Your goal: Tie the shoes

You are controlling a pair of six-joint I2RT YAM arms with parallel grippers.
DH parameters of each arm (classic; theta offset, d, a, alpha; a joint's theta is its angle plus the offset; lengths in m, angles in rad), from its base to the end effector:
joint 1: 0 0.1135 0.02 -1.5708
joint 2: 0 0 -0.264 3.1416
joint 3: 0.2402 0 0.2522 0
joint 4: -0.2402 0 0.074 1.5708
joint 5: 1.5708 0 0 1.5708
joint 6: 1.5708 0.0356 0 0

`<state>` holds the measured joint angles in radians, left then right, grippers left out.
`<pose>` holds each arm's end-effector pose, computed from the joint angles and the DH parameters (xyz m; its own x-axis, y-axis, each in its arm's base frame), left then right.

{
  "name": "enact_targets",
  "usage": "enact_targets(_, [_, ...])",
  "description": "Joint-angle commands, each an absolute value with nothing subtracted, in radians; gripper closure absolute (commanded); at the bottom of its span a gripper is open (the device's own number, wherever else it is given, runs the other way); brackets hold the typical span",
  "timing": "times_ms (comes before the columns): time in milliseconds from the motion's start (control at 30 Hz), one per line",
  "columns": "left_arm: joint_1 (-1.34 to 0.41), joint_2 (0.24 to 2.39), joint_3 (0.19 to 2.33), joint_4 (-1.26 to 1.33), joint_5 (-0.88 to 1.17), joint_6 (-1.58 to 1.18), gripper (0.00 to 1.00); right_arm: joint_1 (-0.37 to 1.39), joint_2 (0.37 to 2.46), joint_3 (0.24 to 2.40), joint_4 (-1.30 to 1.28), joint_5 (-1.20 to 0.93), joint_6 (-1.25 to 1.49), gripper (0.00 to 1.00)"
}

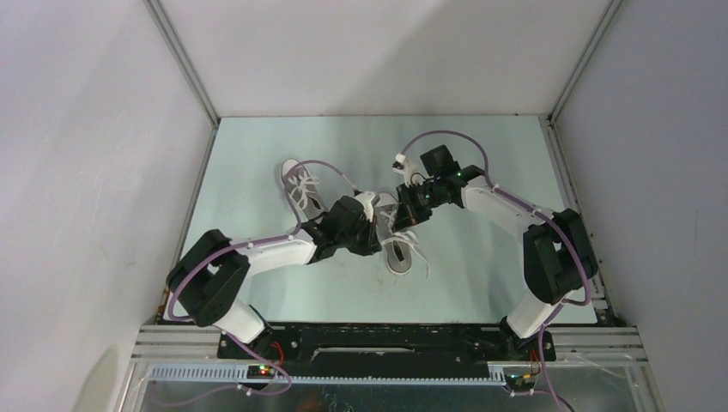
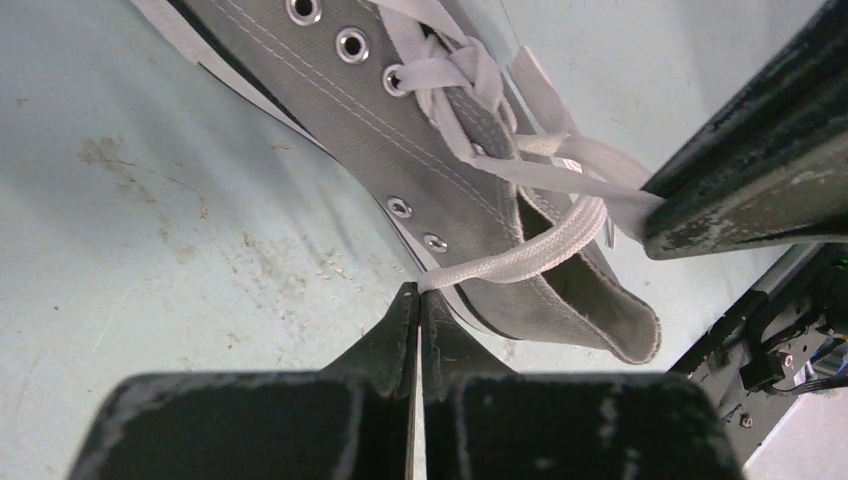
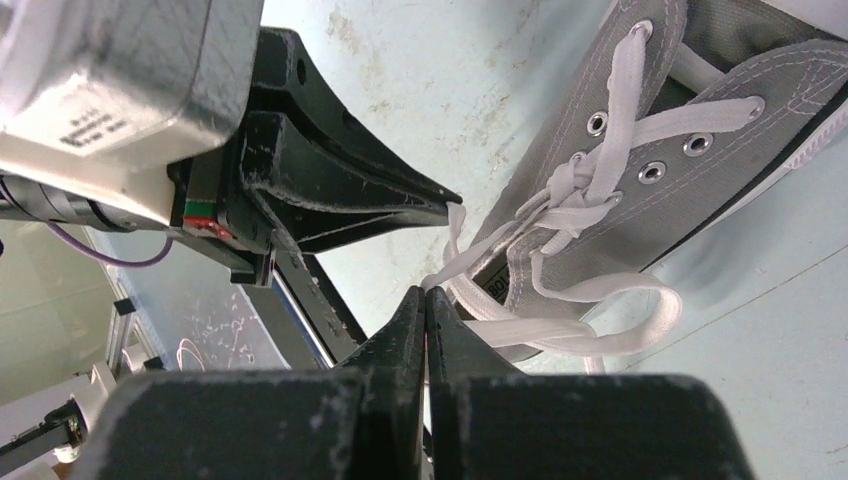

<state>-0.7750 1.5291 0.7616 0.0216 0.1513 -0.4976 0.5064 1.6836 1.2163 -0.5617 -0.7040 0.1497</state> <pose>0.2157 -0.2187 0.1763 -0.7940 0.1171 -0.5966 0.4459 0.7792 -0.4405 0.2928 0.1887 0.2324 -0.8396 -0.3356 -0.4272 -0.5425 0.5610 0.6253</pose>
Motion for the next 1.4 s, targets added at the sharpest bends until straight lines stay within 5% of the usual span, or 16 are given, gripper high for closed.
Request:
enact_targets(0, [-0.762, 1.518, 0.796, 0.033, 0.146, -0.506, 1.00, 0.514, 1.654, 1.257, -0.564, -0.748, 0.149, 1.00])
enact_targets(233, [-0.760, 1.541, 0.828, 0.077, 0.199, -0.531, 1.00, 0.545, 1.683, 1.257, -0.584, -0.734, 0.159, 0.98])
enact_targets(633, [-0.732, 1.608, 0.840, 0.146, 0.235, -0.578, 1.00, 0.567, 1.676, 1.202, -0.543, -0.736, 0.207, 0.73])
enact_targets(1000, [-0.716, 1.613, 0.810, 0.189, 0.261, -0.581, 1.00, 0.524, 1.567, 1.156, -0.505, -0.609, 0.226, 0.66])
enact_targets(1367, [-0.716, 1.581, 0.804, 0.121, 0.235, -0.554, 1.00, 0.434, 1.660, 1.207, -0.441, -0.452, 0.216, 0.76])
